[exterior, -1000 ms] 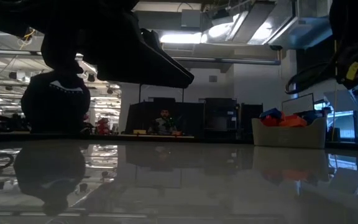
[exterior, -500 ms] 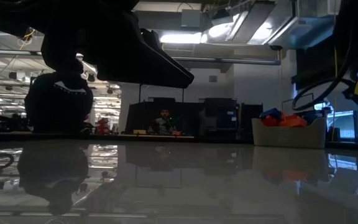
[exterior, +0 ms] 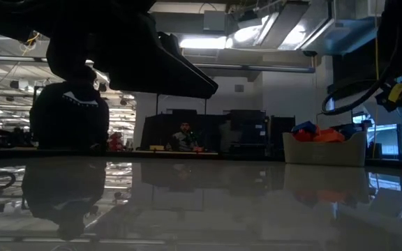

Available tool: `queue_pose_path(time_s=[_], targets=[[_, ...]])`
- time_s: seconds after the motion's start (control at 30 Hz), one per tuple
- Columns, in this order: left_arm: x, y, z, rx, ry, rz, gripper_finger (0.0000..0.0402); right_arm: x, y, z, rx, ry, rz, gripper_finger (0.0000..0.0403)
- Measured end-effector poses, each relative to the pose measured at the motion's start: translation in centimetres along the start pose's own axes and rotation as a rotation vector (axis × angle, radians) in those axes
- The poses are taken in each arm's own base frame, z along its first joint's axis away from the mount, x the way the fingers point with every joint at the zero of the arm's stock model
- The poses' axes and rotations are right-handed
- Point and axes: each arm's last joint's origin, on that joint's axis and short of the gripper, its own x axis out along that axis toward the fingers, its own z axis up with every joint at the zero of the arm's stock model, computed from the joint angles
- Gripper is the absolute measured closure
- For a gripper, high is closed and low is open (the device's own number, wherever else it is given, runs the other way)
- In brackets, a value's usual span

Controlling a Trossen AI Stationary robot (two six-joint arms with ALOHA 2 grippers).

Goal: Sort blocks by size
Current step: Put the red game piece into the black bin

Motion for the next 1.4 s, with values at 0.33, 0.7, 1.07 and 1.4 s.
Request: queue_pose_path(time_s=[0.33,0.7,1.07,1.4], targets=[[0.0,0.0,0.0,0.0,0.0,0.0,0.0192,-1.7,1.3,1.3,-0.02,-0.13,0.1,0.0134],[0.0,0.0,0.0,0.001,0.001,0.0,0.0192,-3.2,2.7,3.4,-0.092,-0.203,0.251,0.0134],[0.0,0.0,0.0,0.0,0.001,0.0,0.0192,-5.5,4.0,2.0,-0.752,-0.342,0.275,0.0134],[0.0,0.0,0.0,0.001,0.002,0.0,0.0192,-2.9,3.3,1.9,-0.912,-0.366,0.151,0.0134]])
